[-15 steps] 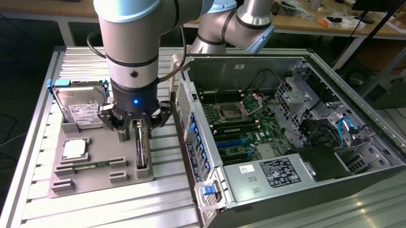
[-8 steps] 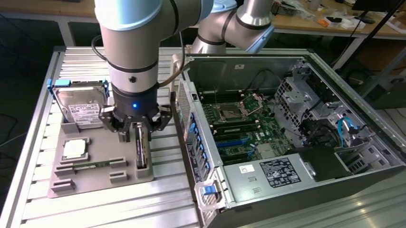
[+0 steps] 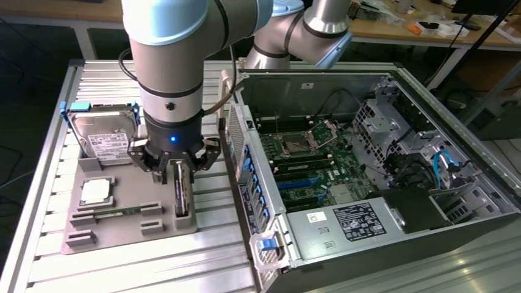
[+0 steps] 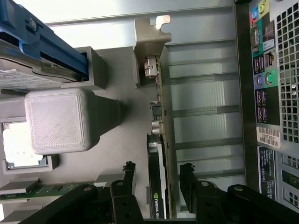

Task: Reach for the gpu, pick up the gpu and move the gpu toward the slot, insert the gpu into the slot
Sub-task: 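Pick up the gpu and move the gpu toward the slot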

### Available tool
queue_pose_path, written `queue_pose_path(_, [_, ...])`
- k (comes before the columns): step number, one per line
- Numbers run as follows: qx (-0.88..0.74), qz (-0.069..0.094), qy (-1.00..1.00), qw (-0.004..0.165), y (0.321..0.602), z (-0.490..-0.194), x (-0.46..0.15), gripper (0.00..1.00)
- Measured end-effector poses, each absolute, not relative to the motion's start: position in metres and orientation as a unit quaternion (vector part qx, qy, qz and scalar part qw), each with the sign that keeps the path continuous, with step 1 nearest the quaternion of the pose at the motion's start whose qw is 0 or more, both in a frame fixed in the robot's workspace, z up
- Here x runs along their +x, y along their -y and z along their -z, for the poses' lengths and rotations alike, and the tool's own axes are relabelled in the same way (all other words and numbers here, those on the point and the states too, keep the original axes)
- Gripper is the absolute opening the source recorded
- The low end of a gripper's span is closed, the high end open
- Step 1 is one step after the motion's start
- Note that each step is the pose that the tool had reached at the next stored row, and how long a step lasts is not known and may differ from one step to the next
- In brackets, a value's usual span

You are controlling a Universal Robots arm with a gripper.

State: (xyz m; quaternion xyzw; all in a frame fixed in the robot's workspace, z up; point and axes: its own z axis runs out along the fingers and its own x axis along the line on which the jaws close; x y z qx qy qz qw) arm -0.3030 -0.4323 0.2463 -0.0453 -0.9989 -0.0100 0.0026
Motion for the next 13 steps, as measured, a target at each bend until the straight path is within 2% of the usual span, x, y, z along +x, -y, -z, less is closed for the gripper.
queue_pose_path(13, [-0.045,0.010,0.999,0.003,0.4244,-0.2432,-0.3030,0.51])
